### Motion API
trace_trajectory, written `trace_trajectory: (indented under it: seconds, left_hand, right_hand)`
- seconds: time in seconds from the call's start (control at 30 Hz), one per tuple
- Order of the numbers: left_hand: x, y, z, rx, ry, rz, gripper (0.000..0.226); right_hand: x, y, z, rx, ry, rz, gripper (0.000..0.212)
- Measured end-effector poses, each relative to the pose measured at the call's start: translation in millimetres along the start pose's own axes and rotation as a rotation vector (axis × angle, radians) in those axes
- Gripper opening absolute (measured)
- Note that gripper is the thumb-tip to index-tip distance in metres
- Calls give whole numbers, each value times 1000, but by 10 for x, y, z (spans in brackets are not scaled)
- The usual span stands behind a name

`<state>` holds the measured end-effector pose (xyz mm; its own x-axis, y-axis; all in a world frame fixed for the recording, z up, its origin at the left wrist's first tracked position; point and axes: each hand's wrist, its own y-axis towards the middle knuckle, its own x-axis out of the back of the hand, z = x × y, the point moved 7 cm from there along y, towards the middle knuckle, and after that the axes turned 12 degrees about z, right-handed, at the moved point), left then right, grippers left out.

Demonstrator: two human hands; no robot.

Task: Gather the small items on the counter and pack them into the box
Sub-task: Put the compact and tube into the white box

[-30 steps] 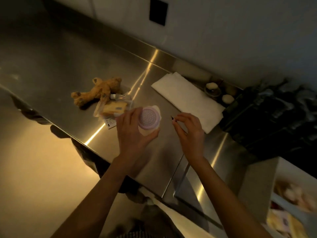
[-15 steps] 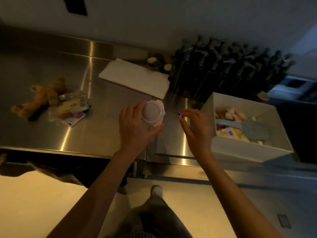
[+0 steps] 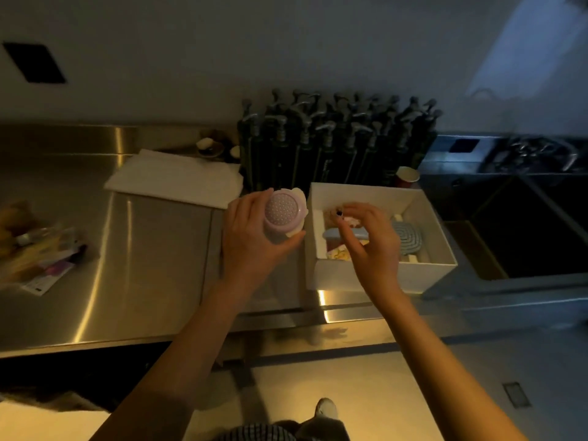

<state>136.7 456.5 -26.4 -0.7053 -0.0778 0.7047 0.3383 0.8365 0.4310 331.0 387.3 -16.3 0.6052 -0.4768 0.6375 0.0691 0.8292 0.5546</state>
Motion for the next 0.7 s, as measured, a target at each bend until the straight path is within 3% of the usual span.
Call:
trace_trajectory:
  seconds: [0.33, 0.7]
  left_hand:
    - [-1165, 460, -800, 7, -36, 49, 83]
    - [-1726, 641, -812, 129, -26, 201, 89]
  right_hand:
    - [919, 159, -1218, -21, 69, -19, 20]
    - [955, 189, -1854, -73, 154, 47, 22]
